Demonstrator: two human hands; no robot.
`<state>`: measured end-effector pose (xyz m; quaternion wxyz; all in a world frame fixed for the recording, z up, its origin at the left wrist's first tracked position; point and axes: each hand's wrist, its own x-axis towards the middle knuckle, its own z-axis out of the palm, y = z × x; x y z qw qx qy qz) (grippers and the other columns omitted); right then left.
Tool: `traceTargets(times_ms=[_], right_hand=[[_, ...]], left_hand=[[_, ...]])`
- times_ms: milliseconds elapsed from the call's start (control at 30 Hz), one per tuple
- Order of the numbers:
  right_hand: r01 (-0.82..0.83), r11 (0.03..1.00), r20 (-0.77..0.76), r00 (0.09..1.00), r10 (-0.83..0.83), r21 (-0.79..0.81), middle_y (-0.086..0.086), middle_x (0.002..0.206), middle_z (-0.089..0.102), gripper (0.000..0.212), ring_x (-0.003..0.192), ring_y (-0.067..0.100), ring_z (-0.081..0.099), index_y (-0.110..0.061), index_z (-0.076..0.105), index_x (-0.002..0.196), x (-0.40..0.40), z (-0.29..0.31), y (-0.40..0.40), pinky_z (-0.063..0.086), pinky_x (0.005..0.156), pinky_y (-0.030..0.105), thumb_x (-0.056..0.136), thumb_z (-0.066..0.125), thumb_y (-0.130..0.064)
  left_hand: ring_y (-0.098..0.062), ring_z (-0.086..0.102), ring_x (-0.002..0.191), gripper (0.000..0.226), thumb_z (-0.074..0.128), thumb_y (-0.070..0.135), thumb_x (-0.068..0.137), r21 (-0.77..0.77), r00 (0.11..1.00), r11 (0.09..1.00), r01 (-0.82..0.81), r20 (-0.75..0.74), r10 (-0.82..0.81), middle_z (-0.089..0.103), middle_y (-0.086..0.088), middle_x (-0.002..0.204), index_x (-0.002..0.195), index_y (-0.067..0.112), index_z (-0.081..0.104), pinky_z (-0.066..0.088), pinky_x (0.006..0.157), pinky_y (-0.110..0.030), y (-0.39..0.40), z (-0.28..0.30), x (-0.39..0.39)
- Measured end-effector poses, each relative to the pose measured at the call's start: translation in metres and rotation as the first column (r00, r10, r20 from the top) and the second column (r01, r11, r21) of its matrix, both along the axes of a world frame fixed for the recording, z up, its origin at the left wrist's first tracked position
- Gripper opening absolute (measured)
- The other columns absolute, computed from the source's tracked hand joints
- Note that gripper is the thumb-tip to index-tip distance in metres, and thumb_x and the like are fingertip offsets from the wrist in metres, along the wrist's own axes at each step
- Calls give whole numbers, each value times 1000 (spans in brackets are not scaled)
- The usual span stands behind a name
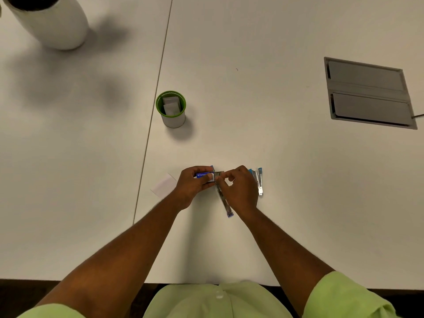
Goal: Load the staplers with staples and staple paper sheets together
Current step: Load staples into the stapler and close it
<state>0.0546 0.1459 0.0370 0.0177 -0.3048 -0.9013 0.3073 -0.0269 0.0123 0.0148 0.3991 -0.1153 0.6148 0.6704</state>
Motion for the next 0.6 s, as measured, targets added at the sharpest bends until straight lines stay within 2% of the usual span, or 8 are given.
traceTargets(times_ms=[200,367,533,600], right_hand=[[15,999,44,999,-16,28,-11,82,60,11,75,9,58,-32,73,78,-4,-1,0,47,59,26,82,76,-42],[62,998,70,996,-61,1,-12,81,58,11,74,9,58,-31,70,73,-4,-1,2,41,58,23,81,74,-38],[105,994,93,990,-102,-27,-10,83,61,12,73,8,58,-30,68,74,-4,-2,6,35,54,14,79,75,-38],[114,993,84,990,-110,-42,-10,83,61,11,73,7,58,-29,68,74,-5,-2,7,34,55,13,79,76,-35]], left_hand=[[-35,70,106,32,69,-5,88,-25,1000,1000,10,3,-10,67,-19,123,120,-6,66,59,92,-46,3,-2,3],[-35,71,104,26,70,-5,88,-13,1000,1000,-11,9,11,68,-20,121,114,-2,69,60,90,-43,6,-2,7],[-30,73,96,18,70,-4,87,9,999,999,-32,35,32,68,-21,119,99,9,73,62,80,-33,10,-3,9],[-32,73,99,18,70,-3,88,12,998,999,-37,51,36,68,-21,119,101,8,73,62,83,-35,10,-3,8]])
